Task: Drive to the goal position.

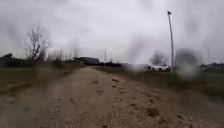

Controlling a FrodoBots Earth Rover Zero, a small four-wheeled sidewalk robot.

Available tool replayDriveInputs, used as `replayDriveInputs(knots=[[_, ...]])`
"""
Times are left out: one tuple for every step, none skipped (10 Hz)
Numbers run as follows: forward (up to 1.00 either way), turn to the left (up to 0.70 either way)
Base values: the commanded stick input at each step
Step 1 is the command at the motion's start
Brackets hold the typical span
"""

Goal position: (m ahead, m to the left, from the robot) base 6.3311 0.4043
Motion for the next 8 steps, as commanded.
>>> replayDriveInputs(knots=[[1.00,0.32],[1.00,0.27],[1.00,0.23],[1.00,0.19],[1.00,0.14],[1.00,0.10],[1.00,0.05],[1.00,0.01]])
